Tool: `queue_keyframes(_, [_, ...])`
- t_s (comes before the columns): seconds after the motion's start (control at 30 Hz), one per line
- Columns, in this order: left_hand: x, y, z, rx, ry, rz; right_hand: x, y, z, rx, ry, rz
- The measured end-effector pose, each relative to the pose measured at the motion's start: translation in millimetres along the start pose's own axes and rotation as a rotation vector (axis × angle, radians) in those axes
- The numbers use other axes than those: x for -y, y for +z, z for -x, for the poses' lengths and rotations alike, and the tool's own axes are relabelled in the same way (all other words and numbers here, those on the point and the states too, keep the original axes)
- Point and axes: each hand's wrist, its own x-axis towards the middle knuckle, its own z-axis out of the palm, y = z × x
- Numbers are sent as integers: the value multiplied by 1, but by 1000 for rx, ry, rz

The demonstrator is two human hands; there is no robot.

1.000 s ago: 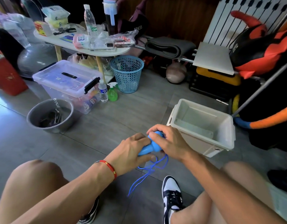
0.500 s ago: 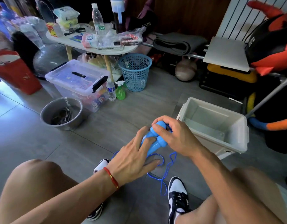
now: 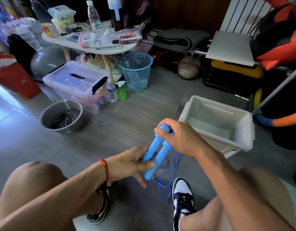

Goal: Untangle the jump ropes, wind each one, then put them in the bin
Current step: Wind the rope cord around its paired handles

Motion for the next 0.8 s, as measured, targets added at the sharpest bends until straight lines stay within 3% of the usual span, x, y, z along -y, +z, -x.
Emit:
queue_keyframes(0.4, [2, 6, 0, -102, -38, -99, -9, 1, -2, -56, 70, 53])
queue_keyframes(0.57, [2, -3, 2, -21, -17, -47, -5, 0, -2, -48, 93, 35])
queue_keyframes(0.73, [-9, -7, 4, 7, -10, 408, 4, -8, -8, -120, 228, -479])
queue_keyframes(0.8, [-16, -11, 5, -8, 32, 580, 2, -7, -7, -171, 216, -494])
